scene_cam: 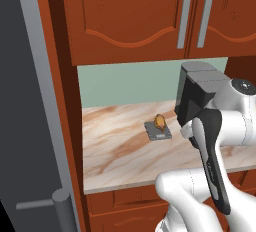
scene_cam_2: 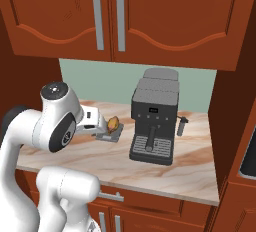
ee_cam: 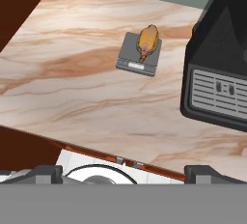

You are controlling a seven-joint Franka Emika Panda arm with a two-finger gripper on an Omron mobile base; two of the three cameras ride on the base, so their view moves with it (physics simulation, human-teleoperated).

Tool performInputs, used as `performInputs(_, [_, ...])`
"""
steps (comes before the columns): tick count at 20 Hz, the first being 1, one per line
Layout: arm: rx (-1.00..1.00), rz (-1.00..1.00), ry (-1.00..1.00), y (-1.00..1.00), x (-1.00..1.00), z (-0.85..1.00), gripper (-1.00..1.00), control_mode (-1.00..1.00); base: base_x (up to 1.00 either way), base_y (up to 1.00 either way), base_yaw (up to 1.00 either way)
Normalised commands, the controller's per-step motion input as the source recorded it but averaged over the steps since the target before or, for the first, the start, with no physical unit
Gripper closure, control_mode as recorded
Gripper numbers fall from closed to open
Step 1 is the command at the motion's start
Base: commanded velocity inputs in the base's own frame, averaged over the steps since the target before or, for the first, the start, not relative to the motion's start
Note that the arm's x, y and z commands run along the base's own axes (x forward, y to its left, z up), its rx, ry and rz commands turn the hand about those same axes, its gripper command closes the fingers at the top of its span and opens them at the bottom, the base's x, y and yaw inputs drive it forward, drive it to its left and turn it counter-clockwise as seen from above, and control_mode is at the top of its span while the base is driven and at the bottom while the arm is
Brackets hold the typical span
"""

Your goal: Take the chicken drumstick from the fridge and place it on the digital scale on the counter by the fridge. Wait a few seconds for a reading, then move it to the plate on the dining counter.

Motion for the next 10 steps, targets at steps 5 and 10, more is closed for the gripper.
performInputs(5, [0.00, 0.00, 0.00, 0.00, 0.00, 0.00, -1.00, -1.00, 0.00, 0.00, 0.00])
performInputs(10, [0.00, 0.00, 0.00, 0.00, 0.00, 0.00, -1.00, -1.00, 0.00, 0.00, 0.00])
